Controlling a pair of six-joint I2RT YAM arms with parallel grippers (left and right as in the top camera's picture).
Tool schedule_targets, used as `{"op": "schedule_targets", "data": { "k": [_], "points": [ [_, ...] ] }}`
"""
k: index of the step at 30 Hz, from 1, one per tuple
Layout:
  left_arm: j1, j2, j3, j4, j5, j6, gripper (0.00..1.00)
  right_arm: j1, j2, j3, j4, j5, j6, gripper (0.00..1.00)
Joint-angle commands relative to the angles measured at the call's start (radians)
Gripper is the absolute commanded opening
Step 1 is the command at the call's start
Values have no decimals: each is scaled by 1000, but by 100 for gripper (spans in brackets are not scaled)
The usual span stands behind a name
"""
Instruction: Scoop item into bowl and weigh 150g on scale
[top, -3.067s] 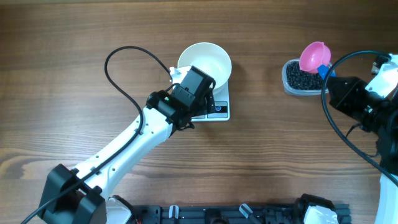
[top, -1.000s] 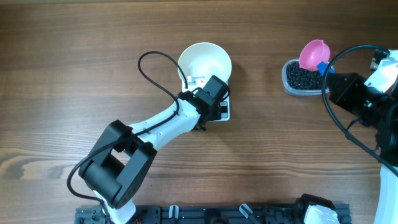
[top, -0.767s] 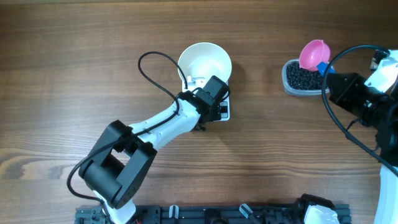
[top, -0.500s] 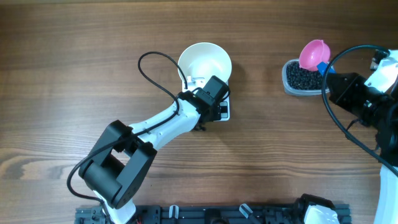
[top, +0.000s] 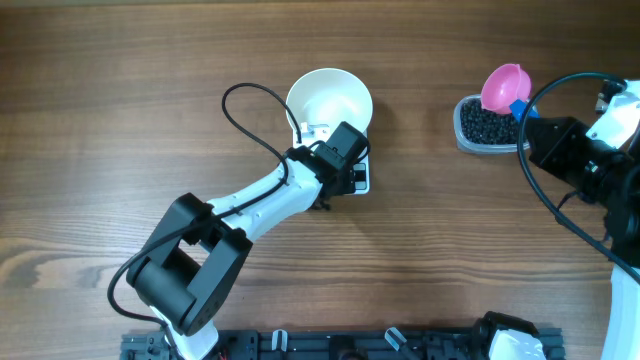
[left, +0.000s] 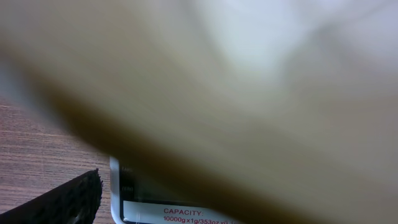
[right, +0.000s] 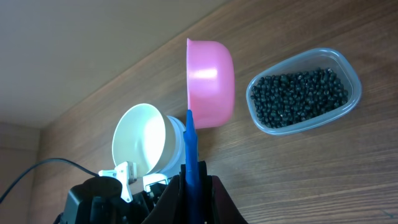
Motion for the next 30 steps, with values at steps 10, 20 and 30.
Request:
{"op": "schedule_targets", "data": {
  "k": [10, 20, 30],
  "points": [
    [-3, 80, -10, -19, -3, -2, 100, -1, 2, 18, 5, 6, -11, 4],
    [-4, 5, -6, -23, -2, 5, 100, -1, 2, 18, 6, 7, -12, 4],
    [-4, -334, -6, -64, 210, 84, 100, -1, 2, 18, 6, 7, -13, 4]
  ]
}}
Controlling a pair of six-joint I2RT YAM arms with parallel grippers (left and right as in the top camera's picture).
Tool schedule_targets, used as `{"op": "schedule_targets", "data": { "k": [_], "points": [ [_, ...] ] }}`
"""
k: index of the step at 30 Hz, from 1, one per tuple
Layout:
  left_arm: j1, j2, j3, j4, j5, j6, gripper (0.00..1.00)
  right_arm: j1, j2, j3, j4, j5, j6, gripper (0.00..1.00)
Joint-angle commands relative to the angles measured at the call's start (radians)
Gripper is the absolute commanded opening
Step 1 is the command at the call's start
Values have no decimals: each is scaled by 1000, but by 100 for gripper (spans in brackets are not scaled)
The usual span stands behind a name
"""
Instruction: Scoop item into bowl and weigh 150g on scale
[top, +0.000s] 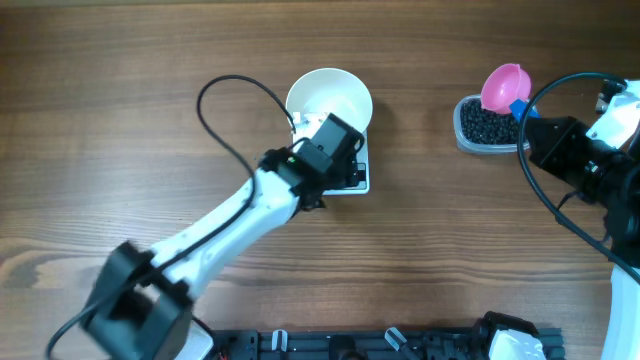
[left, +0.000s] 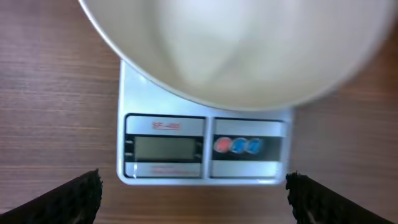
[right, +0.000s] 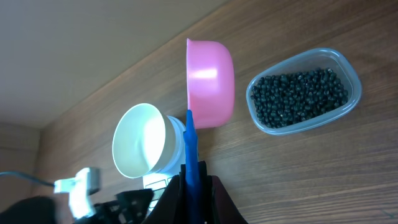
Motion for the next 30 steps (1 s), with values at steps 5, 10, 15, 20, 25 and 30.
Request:
{"op": "schedule_targets", "data": {
  "k": [5, 10, 15, 20, 25, 30],
  "points": [
    [42, -294, -4, -240, 160, 121, 100, -1, 2, 18, -4, 6, -13, 4],
    [144, -511, -5, -402, 179, 252, 100, -1, 2, 18, -3, 6, -13, 4],
    [263, -650, -5, -417, 89, 261, 100, -1, 5, 18, 35, 11, -13, 4],
    [280, -642, -5, -417, 84, 261, 100, -1, 10, 18, 56, 47, -6, 4],
    [280, -625, -5, -417, 84, 261, 100, -1, 11, 18, 65, 48, 13, 4],
    [280, -623, -5, -417, 84, 261, 100, -1, 11, 18, 132, 47, 101, 4]
  ]
}}
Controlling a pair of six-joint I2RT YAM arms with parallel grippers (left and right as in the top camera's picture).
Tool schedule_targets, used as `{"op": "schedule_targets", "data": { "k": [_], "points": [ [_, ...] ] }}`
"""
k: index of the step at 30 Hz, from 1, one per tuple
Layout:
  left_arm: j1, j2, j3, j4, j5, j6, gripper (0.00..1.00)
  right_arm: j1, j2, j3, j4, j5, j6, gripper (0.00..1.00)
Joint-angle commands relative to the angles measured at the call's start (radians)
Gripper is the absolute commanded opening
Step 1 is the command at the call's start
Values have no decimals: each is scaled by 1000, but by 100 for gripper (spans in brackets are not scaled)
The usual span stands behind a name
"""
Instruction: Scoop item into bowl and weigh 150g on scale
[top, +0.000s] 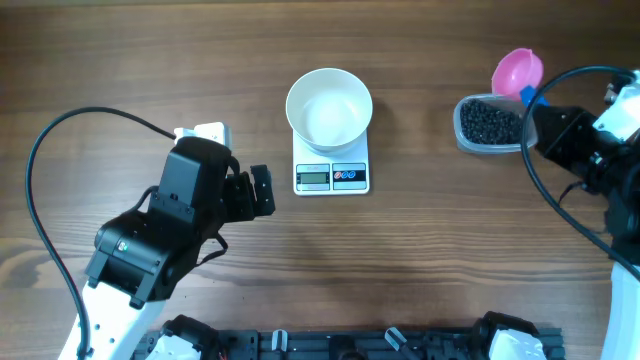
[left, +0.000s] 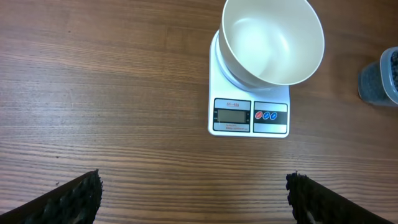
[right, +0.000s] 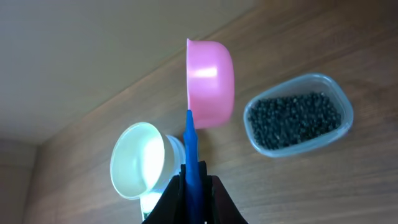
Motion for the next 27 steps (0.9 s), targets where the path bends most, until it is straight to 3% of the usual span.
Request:
{"op": "schedule_targets", "data": {
  "k": [1, 6, 9, 16, 20, 22, 27],
  "points": [
    [6, 4, -3, 2, -20, 23, 100, -1, 5, 18, 64, 10, 72, 4],
    [6, 4, -3, 2, -20, 23, 100, -1, 9, 18, 210, 26, 41, 4],
    [6, 4, -3, 2, -20, 23, 100, -1, 27, 18, 348, 56, -106, 4],
    [6, 4, -3, 2, -20, 23, 100, -1, 31, 18, 384, 121, -116, 4],
    [6, 4, -3, 2, -20, 23, 100, -1, 32, 18, 385, 156, 25, 4],
    [6, 4, -3, 2, -20, 23, 100, -1, 32, 18, 409, 182, 163, 4],
    [6, 4, -3, 2, -20, 23, 100, -1, 64, 18, 685, 192, 366, 4]
  ]
}}
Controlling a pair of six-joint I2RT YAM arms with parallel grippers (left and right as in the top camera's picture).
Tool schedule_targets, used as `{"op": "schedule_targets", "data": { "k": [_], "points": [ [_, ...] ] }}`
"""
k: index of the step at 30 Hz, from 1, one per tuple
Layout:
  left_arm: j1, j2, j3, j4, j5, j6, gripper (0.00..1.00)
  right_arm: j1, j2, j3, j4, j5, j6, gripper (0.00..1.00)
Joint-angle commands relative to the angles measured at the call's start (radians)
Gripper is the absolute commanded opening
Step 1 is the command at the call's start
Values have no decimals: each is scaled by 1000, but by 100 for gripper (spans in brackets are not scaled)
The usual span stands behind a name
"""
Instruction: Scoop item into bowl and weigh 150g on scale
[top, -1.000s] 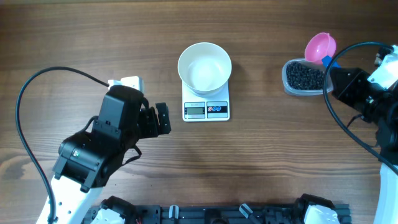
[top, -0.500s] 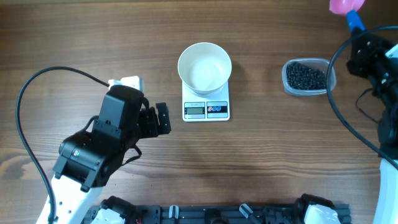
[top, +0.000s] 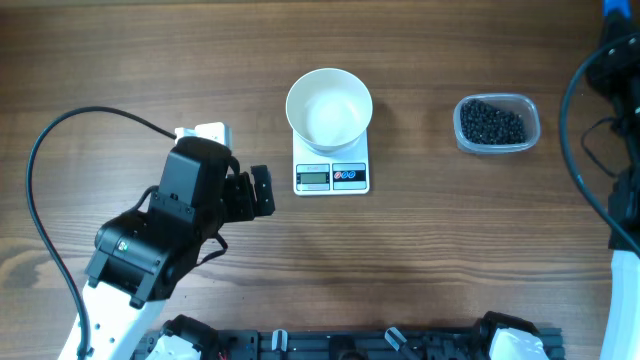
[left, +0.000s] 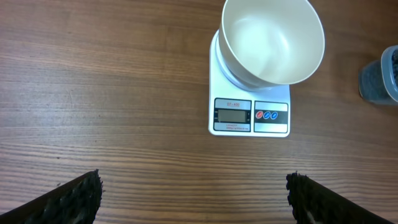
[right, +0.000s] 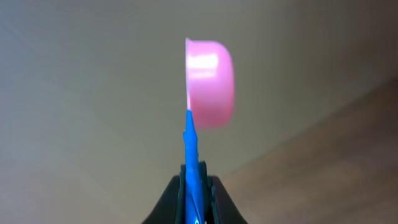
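An empty white bowl stands on the small white scale at mid-table; the left wrist view shows the same bowl and scale. A clear container of black beans lies to the right of them. My left gripper hangs open to the left of the scale with nothing between its fingers. My right gripper is shut on the blue handle of the pink scoop, held up against a plain wall. The scoop's cup is out of the overhead view.
The left arm's cable loops over the table at the left. The right arm and its cable stand at the far right edge. A black rail runs along the near edge.
My right gripper, still holding the scoop, has gone from just behind the bean container to the far right corner; its view now shows wall, not bowl and beans. The left arm has not moved.
My left gripper was right against the bowl on the scale, then just in front of the scale, then drawn back open to the left, where it stays. My right gripper held the scoop over the bean container, then behind it, and now off at the corner.
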Motion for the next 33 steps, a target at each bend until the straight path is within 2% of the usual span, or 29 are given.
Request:
{"op": "schedule_targets", "data": {
  "k": [1, 9, 10, 11, 12, 17, 21, 28, 33],
  "points": [
    [6, 3, -3, 2, -19, 16, 100, -1, 41, 15, 113, 24, 145, 4],
    [6, 3, -3, 2, -19, 16, 100, -1, 224, 15, 407, 20, 182, 4],
    [6, 3, -3, 2, -19, 16, 100, -1, 233, 15, 427, 16, 152, 4],
    [6, 3, -3, 2, -19, 16, 100, -1, 237, 15, 442, -15, 59, 4],
    [6, 3, -3, 2, -19, 16, 100, -1, 235, 15, 443, -50, -41, 4],
    [6, 3, -3, 2, -19, 16, 100, -1, 224, 15, 440, -152, -254, 4],
    [6, 3, -3, 2, -19, 16, 100, -1, 207, 15, 440, -259, -263, 4],
    [6, 3, -3, 2, -19, 16, 100, -1, 186, 15, 424, -315, -320, 4],
    [6, 3, -3, 6, -5, 7, 100, -1, 57, 15, 154, -311, -339, 4]
  ]
}}
